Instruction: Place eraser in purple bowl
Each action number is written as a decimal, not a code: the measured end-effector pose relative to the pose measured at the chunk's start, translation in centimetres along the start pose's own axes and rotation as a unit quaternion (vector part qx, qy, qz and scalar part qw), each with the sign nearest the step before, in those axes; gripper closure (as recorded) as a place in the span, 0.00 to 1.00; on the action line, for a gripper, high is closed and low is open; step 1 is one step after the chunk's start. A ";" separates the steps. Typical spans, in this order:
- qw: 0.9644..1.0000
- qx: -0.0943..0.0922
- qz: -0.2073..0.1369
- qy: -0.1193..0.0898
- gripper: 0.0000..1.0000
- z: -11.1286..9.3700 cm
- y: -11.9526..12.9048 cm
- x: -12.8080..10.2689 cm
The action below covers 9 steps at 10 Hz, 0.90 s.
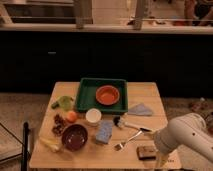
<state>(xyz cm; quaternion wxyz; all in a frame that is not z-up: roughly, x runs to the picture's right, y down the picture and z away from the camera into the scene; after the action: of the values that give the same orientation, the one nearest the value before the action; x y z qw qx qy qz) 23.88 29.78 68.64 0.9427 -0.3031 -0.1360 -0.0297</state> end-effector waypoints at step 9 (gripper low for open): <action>0.997 -0.013 -0.009 -0.077 0.20 4.8 -0.8 1.2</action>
<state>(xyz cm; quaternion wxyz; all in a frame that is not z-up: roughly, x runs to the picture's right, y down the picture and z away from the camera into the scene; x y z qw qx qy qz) 23.75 31.91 73.15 0.9252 -0.3157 -0.2101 -0.0167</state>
